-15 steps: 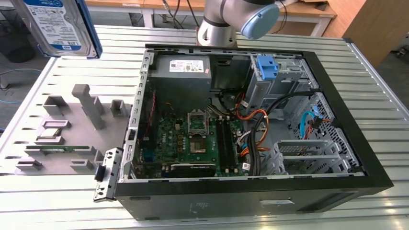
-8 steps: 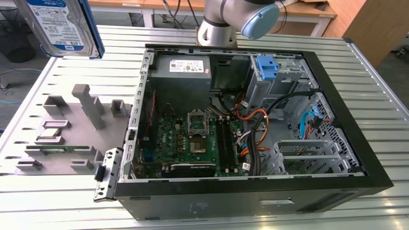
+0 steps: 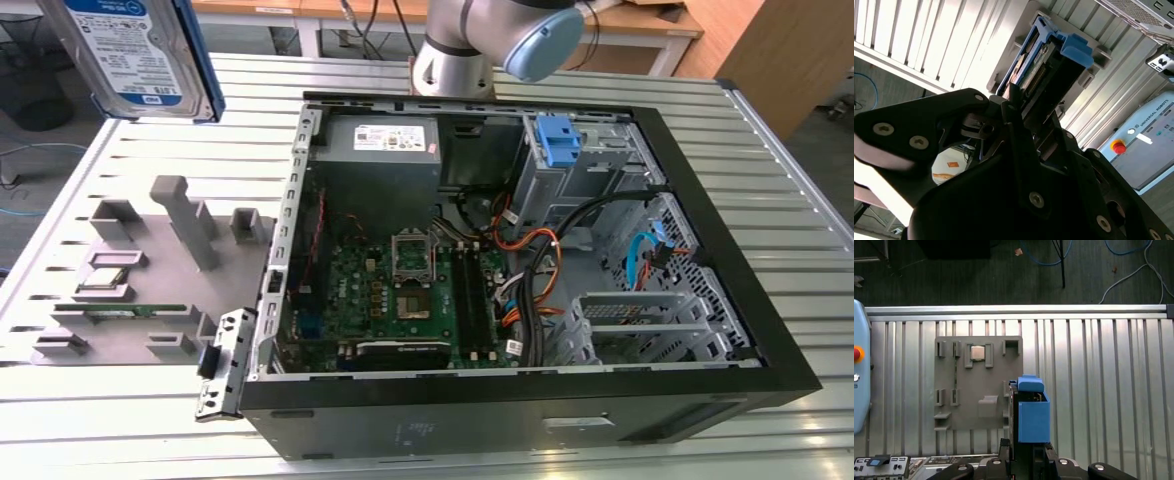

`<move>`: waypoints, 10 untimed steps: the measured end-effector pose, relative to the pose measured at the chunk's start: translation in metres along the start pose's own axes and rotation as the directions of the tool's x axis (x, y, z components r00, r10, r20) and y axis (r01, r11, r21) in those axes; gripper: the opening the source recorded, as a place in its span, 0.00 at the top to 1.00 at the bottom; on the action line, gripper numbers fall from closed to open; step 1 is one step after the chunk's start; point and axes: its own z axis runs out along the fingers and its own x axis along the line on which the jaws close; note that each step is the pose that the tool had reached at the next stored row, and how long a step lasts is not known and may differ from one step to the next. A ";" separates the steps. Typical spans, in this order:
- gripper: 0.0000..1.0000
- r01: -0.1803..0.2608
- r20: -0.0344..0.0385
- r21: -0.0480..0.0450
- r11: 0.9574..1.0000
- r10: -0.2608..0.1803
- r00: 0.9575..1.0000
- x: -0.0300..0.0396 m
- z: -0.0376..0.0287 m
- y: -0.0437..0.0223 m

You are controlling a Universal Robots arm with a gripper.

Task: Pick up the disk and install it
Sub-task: 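Pick up the disk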

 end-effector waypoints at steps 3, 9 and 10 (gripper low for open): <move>0.65 0.000 0.000 0.000 1.000 0.000 1.000 -0.0001 -0.0001 -0.0025; 0.65 0.000 0.000 0.000 1.000 0.000 1.000 -0.0003 -0.0004 -0.0081; 0.65 0.000 0.000 0.000 1.000 0.000 1.000 -0.0004 -0.0004 -0.0091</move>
